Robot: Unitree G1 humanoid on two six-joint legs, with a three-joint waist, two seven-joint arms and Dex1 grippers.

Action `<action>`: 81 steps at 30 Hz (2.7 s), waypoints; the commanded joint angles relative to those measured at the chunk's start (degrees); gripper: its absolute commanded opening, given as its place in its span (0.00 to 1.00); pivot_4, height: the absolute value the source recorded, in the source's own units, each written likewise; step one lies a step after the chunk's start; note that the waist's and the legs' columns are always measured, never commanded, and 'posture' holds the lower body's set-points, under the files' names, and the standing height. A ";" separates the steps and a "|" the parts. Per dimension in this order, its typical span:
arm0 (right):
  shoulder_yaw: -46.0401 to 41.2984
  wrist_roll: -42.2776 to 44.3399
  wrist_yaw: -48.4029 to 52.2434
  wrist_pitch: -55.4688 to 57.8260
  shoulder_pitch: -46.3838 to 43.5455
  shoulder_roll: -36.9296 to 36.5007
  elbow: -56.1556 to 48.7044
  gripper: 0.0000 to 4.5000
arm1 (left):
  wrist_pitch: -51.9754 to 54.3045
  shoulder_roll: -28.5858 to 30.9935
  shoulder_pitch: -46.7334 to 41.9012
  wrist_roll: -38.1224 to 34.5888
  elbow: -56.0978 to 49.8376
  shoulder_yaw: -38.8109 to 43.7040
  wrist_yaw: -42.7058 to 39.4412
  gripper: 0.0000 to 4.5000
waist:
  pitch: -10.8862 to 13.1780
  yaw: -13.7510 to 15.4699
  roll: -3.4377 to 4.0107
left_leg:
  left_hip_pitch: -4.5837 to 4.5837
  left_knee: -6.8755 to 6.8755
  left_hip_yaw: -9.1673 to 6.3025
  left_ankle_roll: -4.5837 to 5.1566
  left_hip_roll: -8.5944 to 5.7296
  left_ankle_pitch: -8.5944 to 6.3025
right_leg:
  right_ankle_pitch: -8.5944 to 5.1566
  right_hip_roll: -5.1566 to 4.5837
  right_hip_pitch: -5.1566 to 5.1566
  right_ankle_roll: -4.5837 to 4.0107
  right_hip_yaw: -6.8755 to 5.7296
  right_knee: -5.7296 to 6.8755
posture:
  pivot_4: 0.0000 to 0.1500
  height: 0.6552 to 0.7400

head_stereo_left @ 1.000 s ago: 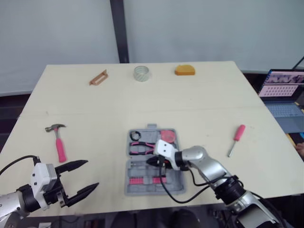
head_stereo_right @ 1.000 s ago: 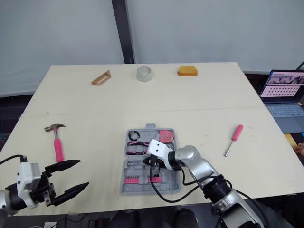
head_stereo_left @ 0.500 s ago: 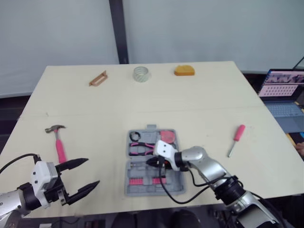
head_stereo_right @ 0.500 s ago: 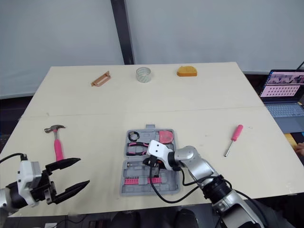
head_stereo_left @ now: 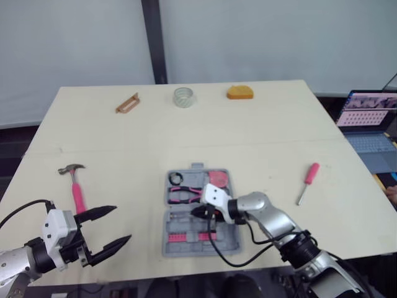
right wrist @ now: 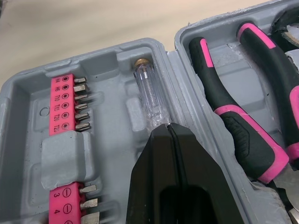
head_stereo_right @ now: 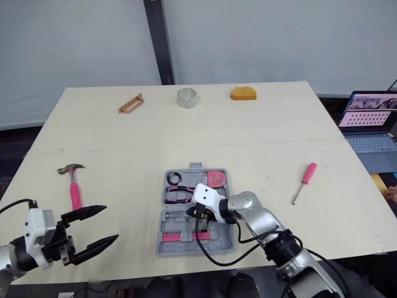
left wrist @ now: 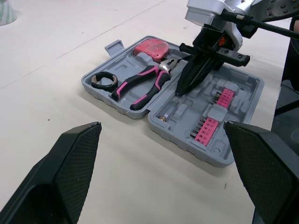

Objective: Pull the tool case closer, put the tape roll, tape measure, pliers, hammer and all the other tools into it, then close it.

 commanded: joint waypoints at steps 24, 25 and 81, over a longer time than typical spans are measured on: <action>-18.56 16.03 4.21 16.83 2.62 -15.69 -30.93 0.01 | 0.46 -0.81 -2.71 -2.17 -2.21 -1.84 0.42 1.00 | 2.19 0.34 -0.14 | -0.80 0.12 0.44 0.04 0.08 -0.06 | 0.05 0.05 -1.09 -0.03 0.41 0.17 | 1.00 1.00; -20.18 16.55 4.37 16.65 4.11 -17.17 -31.80 0.01 | 0.79 -0.70 -2.37 -2.52 -1.92 -1.46 0.12 1.00 | 2.21 0.44 -0.17 | -0.94 0.15 0.44 0.04 0.08 -0.06 | 0.06 0.05 -1.21 -0.03 0.40 0.19 | 1.00 1.00; -36.04 26.09 8.80 -6.69 25.03 -24.73 -30.95 0.99 | 27.72 -11.95 0.46 -16.66 -20.33 9.41 48.11 1.00 | 2.48 1.66 -0.52 | -1.01 0.82 0.51 0.26 0.10 -0.11 | 0.37 0.08 -1.04 0.01 0.55 0.22 | 1.00 1.00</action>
